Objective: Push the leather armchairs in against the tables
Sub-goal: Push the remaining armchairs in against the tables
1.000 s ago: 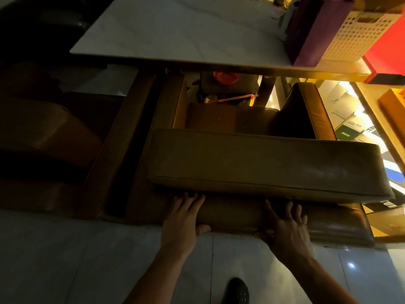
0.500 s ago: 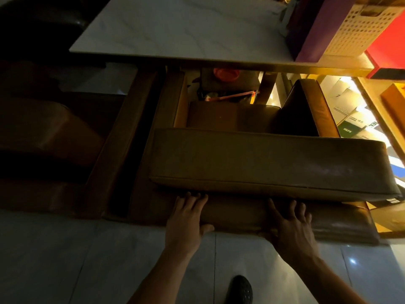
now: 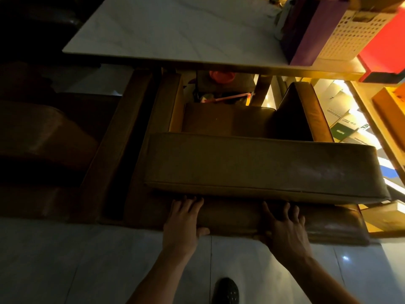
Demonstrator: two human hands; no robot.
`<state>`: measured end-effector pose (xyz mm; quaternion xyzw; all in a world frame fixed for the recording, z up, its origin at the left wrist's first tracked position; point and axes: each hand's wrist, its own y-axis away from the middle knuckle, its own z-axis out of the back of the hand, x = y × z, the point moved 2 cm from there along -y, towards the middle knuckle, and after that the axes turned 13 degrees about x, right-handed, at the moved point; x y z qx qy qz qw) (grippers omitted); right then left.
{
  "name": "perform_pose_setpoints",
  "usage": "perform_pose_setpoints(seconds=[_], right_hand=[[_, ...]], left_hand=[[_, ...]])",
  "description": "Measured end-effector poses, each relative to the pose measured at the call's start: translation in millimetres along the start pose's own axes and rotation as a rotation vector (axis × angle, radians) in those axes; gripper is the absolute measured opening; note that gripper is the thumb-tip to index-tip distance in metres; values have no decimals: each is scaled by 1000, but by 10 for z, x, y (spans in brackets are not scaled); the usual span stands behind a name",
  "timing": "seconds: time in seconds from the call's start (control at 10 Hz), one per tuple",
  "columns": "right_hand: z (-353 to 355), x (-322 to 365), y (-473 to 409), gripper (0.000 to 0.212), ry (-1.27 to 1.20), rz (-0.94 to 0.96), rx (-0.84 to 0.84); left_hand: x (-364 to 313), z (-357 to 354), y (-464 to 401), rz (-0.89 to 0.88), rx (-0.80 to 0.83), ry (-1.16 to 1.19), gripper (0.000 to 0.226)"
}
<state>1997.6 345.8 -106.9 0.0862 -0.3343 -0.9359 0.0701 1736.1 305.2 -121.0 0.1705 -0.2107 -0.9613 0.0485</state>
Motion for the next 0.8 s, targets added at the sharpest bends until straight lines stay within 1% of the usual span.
perform_pose_setpoints(seconds=[0.1,0.2,0.3,0.5,0.6,0.7,0.8], right_hand=[[15,13,5,97,-15,1,12],[16,13,13,96,-37,14,-24],[12,4,20,98,-51,20,-35],[70,-23,36,101,-91,44,13],[78,-45,87,105,-123,70,57],[137,-101,171,105,-175,78,90],[221,-75,366,91,-206,111,32]], left_hand=[[-19,25,1,19,12,-4,79],[-48,45,18,27,19,-15,78],[-71,76,12,52,59,-10,80],[-140,154,30,88,106,0,82],[-153,245,69,91,167,-23,84],[-170,367,180,56,262,-5,85],[-133,463,414,49,284,51,82]])
